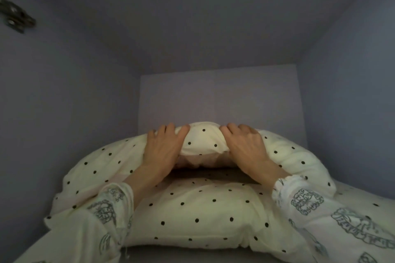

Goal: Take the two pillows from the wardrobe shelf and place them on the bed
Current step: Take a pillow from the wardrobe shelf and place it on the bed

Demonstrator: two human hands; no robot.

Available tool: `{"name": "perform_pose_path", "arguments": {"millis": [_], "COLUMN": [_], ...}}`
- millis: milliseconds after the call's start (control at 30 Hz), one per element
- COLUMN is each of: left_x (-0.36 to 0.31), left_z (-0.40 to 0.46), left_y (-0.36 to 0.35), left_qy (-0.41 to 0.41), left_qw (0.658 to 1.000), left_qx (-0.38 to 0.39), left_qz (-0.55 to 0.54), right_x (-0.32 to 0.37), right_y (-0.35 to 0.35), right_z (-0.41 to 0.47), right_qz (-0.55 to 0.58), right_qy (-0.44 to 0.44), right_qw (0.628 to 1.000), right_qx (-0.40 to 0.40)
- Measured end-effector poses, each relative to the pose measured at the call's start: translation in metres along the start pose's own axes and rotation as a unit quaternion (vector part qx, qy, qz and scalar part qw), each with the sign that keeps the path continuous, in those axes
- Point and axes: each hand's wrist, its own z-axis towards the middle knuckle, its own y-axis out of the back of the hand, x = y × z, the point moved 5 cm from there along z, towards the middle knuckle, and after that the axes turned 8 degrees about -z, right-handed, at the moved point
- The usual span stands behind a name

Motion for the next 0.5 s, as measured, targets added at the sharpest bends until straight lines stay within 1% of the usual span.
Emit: {"name": "perform_pose_path", "arguments": {"millis": [100,200,333,500], "left_x": [-0.006,-0.012,-0.020,-0.040], "left_z": [0.003,0.001,-0.001,-0.016], "left_y": [0.024,0.052,0.091,0.129], "left_qy": [-0.015,-0.028,-0.044,-0.100], "left_qw": [0.998,0.994,0.991,0.985], "left_qx": [-0.054,-0.106,-0.129,-0.139], "left_qz": [0.017,0.013,-0.010,-0.005], "right_x": [-0.010,-0.024,-0.036,-0.052], "right_y": [0.014,0.038,0.072,0.106], "right_z": [0.006,0.007,0.001,-0.030], "right_qz": [-0.005,-0.023,-0.038,-0.031], "right_qy": [-0.008,-0.024,-0.059,-0.093], "right_qw": [1.000,0.997,0.990,0.989], "right_qx": [-0.018,-0.073,-0.120,-0.111]}}
